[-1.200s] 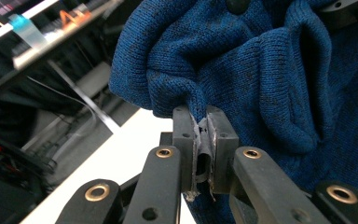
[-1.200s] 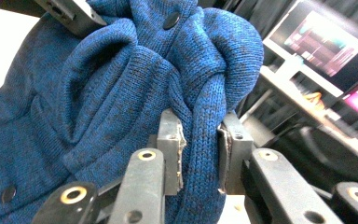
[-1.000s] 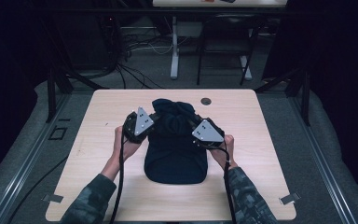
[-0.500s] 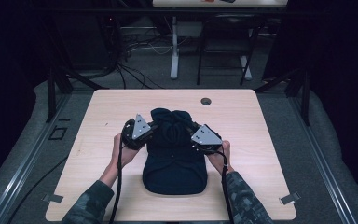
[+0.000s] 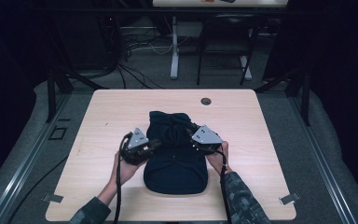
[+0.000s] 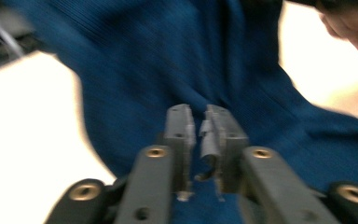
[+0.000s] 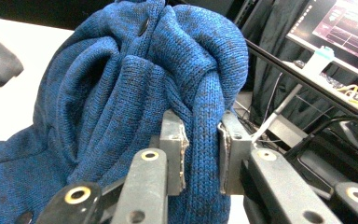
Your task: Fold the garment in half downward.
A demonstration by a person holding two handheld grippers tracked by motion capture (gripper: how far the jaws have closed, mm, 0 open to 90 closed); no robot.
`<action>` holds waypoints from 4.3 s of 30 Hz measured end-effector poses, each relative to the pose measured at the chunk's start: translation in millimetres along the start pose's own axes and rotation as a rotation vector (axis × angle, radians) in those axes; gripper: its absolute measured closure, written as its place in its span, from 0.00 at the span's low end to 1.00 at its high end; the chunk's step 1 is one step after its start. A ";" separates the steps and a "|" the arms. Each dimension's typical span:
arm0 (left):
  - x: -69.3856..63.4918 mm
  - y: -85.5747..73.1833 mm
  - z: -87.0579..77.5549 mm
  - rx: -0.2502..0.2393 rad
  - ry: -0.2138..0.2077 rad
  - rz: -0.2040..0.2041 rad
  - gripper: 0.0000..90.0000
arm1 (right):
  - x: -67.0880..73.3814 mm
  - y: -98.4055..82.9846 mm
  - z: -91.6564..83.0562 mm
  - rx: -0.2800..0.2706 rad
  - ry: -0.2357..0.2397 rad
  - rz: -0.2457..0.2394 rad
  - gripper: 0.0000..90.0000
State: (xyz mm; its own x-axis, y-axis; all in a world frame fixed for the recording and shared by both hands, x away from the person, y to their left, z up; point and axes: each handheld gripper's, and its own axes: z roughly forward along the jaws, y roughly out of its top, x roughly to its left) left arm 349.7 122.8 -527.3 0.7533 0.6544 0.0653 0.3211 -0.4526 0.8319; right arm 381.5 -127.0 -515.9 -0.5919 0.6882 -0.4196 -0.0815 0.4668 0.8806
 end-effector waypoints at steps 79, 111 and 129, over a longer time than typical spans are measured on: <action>9.9 -10.9 7.5 0.019 0.031 0.061 0.92 | 9.2 -28.4 -44.2 0.216 0.298 0.059 0.76; -2.0 -36.8 -44.7 0.109 -0.063 0.090 0.54 | -9.1 -23.5 -72.8 0.312 0.308 0.294 0.31; 7.1 -45.1 -10.0 0.134 -0.016 -0.032 0.34 | 23.0 -45.3 -27.4 0.531 0.331 0.282 0.30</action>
State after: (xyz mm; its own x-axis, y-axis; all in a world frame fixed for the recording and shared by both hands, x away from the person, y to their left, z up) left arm 334.9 153.9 -558.8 0.7504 0.6603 0.0301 0.4180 -0.5094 0.7522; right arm 349.6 -147.6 -559.4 -0.7535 0.6569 -0.0265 0.4661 0.5622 0.6832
